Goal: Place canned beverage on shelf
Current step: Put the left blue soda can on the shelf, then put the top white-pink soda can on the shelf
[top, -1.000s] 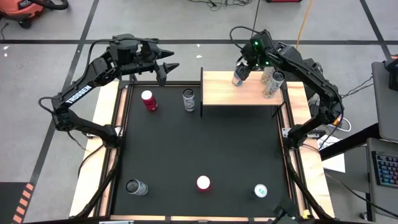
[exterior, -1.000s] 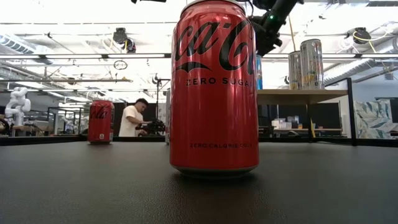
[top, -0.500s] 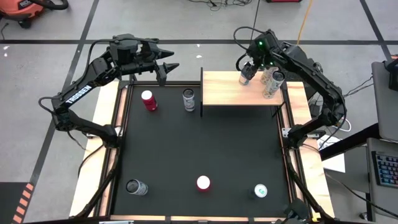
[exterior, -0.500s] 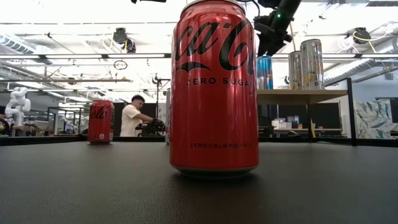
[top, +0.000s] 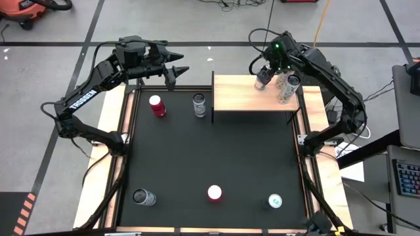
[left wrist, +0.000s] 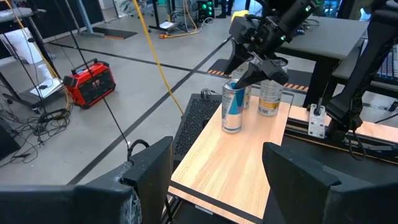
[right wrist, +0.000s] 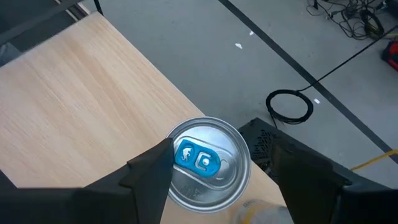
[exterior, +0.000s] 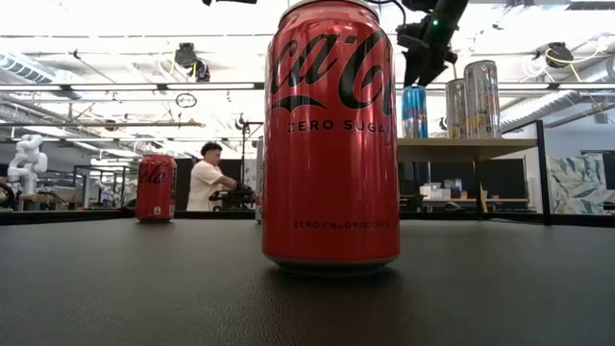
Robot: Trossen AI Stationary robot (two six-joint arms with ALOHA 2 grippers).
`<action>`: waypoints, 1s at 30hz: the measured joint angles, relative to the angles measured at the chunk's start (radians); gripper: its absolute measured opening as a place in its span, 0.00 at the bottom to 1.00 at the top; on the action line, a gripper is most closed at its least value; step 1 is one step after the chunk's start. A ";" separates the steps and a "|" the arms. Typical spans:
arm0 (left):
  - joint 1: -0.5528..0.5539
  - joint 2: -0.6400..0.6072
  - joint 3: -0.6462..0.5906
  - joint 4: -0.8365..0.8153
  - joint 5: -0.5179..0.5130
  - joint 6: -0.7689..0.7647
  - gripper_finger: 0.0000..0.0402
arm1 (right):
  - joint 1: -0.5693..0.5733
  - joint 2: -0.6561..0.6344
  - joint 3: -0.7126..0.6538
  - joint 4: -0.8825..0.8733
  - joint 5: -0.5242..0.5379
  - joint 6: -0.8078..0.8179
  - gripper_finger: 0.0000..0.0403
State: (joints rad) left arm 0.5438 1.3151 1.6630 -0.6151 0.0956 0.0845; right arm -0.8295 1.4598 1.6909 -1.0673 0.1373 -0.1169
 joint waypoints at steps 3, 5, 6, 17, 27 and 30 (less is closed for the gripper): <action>0.000 0.000 0.000 0.000 0.000 0.000 0.62 | -0.007 -0.009 0.000 -0.016 0.019 0.000 0.62; 0.000 0.000 0.000 0.000 0.000 0.000 0.62 | -0.011 -0.014 0.000 -0.020 0.021 -0.001 0.62; 0.000 0.000 0.000 0.000 0.000 0.000 0.62 | -0.012 -0.015 0.000 -0.019 0.020 0.000 0.62; 0.000 0.000 0.000 0.000 0.000 0.000 0.62 | -0.012 -0.018 -0.001 -0.025 0.019 -0.002 0.62; 0.000 0.000 0.000 0.000 0.000 0.000 0.62 | -0.012 -0.060 -0.002 -0.025 0.019 -0.008 0.62; 0.000 0.000 0.000 0.000 0.000 0.000 0.62 | -0.012 -0.076 -0.002 -0.003 0.018 -0.008 0.62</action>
State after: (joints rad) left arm 0.5438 1.3151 1.6630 -0.6147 0.0956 0.0849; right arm -0.8410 1.3835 1.6894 -1.0698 0.1550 -0.1254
